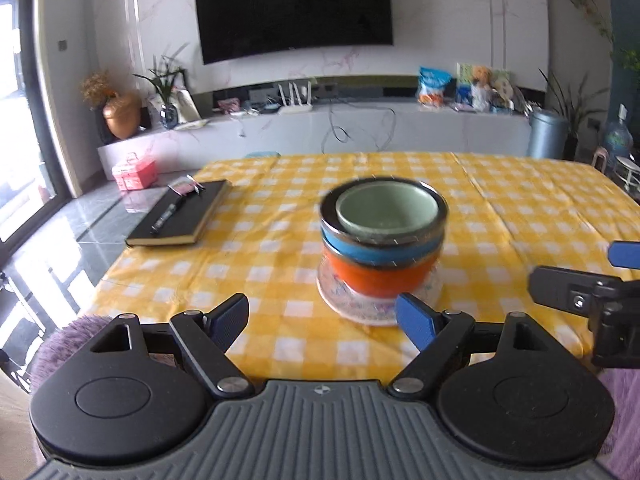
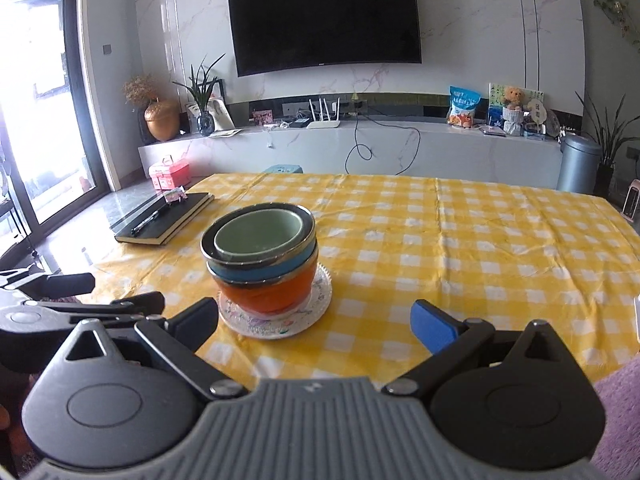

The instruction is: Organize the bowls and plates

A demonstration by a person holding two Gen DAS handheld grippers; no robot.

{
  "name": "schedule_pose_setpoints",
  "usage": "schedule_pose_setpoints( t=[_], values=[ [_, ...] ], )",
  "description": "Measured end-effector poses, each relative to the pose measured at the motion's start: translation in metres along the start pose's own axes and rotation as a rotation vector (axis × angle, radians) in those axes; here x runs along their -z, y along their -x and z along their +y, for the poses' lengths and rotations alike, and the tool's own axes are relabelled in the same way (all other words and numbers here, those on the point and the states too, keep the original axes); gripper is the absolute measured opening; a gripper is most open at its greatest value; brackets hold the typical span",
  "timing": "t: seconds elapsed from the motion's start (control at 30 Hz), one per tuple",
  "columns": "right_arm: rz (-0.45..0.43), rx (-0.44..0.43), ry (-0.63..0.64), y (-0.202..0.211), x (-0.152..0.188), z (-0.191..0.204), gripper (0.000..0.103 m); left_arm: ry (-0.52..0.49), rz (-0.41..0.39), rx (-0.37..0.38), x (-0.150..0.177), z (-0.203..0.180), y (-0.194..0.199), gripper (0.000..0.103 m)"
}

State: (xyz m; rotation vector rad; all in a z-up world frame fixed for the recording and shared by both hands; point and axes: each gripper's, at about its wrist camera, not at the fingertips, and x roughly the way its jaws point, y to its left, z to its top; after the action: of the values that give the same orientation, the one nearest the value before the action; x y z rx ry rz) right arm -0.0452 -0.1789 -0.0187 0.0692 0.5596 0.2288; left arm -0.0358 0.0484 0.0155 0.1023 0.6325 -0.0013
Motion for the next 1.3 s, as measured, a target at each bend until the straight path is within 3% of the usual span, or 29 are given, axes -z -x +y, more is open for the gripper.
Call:
schedule_pose_setpoints(
  t=[0.27,0.63,1.3],
  values=[
    [-0.029,0.124,-0.006,-0.002,0.017,0.001,0.1,0.004,0.037,0.005,0.011,-0.004,-0.005,0.097],
    [0.041,0.126,-0.097,-0.016,0.026,-0.016,0.1,-0.02,0.048,0.012,0.014,-0.008,-0.006,0.097],
    [0.019,0.14,-0.062,-0.016,0.028,-0.011,0.1,-0.011,0.046,0.005,0.012,-0.007,-0.006,0.097]
  ],
)
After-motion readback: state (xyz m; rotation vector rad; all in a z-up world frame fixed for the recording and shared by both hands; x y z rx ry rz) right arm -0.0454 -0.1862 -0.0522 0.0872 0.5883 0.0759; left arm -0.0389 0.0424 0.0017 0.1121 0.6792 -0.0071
